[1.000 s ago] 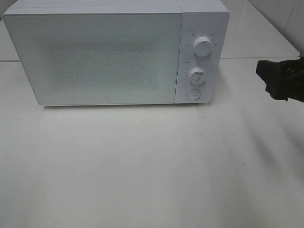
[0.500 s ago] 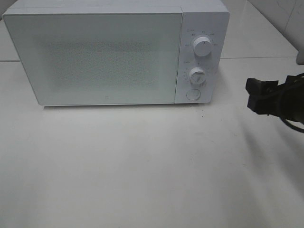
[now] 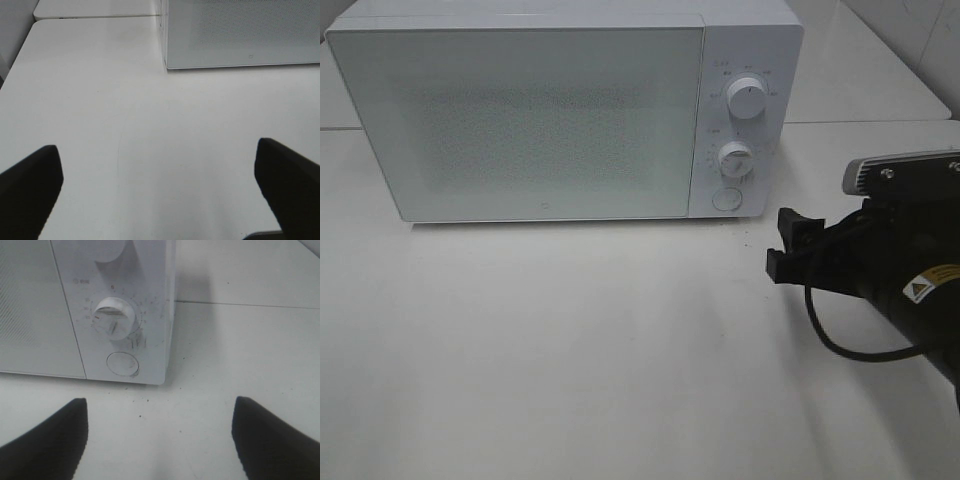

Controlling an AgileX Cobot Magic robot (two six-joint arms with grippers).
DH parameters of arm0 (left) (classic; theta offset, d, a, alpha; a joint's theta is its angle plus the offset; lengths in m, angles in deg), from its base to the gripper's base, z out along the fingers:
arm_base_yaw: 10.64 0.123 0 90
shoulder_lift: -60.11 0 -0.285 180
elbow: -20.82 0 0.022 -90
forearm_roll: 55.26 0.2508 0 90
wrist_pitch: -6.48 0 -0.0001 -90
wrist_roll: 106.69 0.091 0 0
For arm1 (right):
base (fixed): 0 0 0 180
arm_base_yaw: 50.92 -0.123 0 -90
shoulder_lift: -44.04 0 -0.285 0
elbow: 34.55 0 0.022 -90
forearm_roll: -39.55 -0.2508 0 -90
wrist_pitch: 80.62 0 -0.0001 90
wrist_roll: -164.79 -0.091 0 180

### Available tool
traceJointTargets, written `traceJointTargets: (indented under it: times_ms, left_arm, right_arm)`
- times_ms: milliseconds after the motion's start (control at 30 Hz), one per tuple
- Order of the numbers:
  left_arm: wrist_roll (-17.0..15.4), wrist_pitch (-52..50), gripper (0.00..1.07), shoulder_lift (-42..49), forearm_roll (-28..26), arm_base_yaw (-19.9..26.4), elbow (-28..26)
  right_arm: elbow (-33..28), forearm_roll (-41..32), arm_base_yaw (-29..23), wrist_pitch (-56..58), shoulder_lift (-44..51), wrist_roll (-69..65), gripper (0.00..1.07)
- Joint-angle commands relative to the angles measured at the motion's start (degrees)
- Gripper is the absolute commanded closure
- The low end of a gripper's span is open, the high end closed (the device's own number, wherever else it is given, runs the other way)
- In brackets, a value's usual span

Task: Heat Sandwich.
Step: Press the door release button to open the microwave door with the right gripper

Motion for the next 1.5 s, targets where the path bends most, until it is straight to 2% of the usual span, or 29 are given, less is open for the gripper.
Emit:
traceJointTargets:
  times_ms: [33, 400, 767, 933, 1067, 1100, 1133, 1233, 1267, 1333, 1433, 1500]
  left_arm:
    - [0.06, -0.97, 0.03, 1.49, -0.29, 0.06, 0.17]
    - [0.06, -0.97, 0.03, 1.49, -0.29, 0.06, 0.17]
    - [0.06, -0.97, 0.03, 1.49, -0.29, 0.06, 0.17]
    - [0.06, -0.97, 0.03, 1.49, -0.29, 0.06, 0.17]
    - [0.06, -0.97, 0.03, 1.49, -0.29, 0.06, 0.17]
    - [0.06, -0.97, 0.03, 1.49, -0.29, 0.06, 0.17]
    - [0.06, -0.97, 0.03, 1.49, -0.29, 0.06, 0.17]
    - [0.06, -0.97, 0.03, 1.49, -0.29, 0.06, 0.17]
    - [0.06, -0.97, 0.03, 1.49, -0.29, 0.06, 0.17]
    - [0.06, -0.97, 0.03, 1.49, -0.29, 0.06, 0.17]
    - [0.06, -0.97, 0.03, 1.49, -0.29, 0.06, 0.17]
    - [0.06, -0.97, 0.03, 1.49, -0.29, 0.06, 0.17]
  right_arm:
    - [2.29, -4.01, -4.13, -1.43, -2.46, 0.4, 0.31]
    - [6.93, -7.16, -9.11, 0.92, -5.56, 0.57, 0.31]
    - [6.93, -9.28, -9.17, 1.43, -5.56, -0.23, 0.31]
    - [6.93, -9.28, -9.17, 1.43, -5.56, -6.3, 0.31]
    - [6.93, -9.28, -9.17, 1.43, -5.56, -22.23, 0.31]
    - [6.93, -9.28, -9.17, 1.43, -5.56, -22.23, 0.31]
    - [6.93, -9.17, -9.17, 1.43, -5.56, -30.65, 0.31]
    - [6.93, -9.17, -9.17, 1.43, -5.56, -42.8, 0.31]
    - [6.93, -9.17, -9.17, 1.43, -5.56, -42.8, 0.31]
    - [6.93, -9.05, -9.17, 1.43, -5.56, -55.75, 0.31]
    - [6.93, -9.05, -9.17, 1.43, -5.56, -63.77, 0.31]
    - [6.93, -9.05, -9.17, 1.43, -5.56, -74.66, 0.32]
